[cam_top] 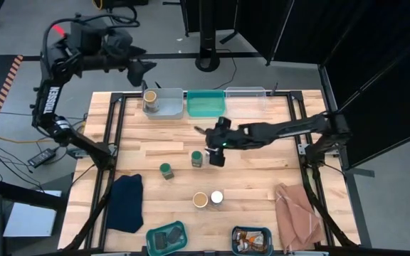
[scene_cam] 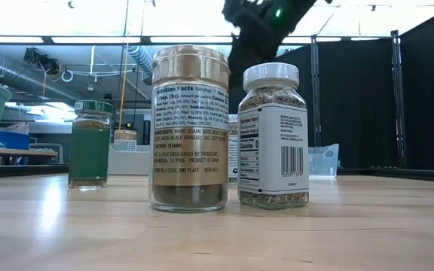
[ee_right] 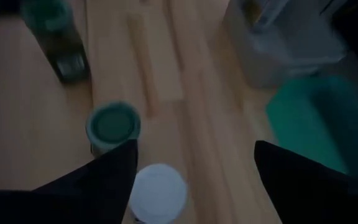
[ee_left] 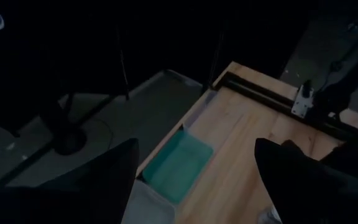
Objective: Sort spices by type
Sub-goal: Put the top white seasoning bottle into the transparent bin
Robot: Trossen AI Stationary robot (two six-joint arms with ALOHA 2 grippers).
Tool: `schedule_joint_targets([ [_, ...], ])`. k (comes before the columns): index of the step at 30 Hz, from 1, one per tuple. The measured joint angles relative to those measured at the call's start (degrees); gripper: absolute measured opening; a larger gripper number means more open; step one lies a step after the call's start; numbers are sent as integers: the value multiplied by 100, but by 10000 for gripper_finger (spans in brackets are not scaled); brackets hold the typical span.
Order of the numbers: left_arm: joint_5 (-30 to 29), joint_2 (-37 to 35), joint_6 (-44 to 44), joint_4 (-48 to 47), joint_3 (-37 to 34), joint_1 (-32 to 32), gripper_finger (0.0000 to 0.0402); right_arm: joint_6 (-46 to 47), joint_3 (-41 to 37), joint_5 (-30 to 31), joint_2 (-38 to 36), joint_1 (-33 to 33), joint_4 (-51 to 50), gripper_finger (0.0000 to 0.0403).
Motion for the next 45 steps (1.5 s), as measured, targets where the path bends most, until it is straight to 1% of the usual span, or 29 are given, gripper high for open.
schedule_joint_targets([
  [5, -23, -67, 3, -286, -17, -25, 326, 183, 0, -326, 459, -35, 22, 335],
  [11, -71, -92, 6, -394, -17, -26, 326, 249, 0, -390, 749, -123, -5, 333],
  [17, -70, -92, 26, -390, -17, -26, 326, 386, 0, -811, 1100, -170, -154, 333],
  [24, -69, -90, 78, -389, -18, -26, 326, 390, 0, -868, 1422, -170, -115, 320],
  [27, -71, -90, 178, -385, -17, -26, 326, 390, 0, -847, 1416, -192, -92, 307],
  [29, -71, -90, 204, -385, -19, -26, 326, 404, 0, -817, 1416, -218, -115, 290],
  [35, -71, -90, 206, -382, -19, -26, 326, 452, 0, -1004, 1395, -289, -162, 201],
  [41, -70, -88, 209, -385, -19, -26, 326, 447, 0, -1006, 1374, -295, -186, 200],
  [45, -70, -88, 211, -385, -19, -26, 326, 375, -11, -1166, 1190, -337, -304, 200],
])
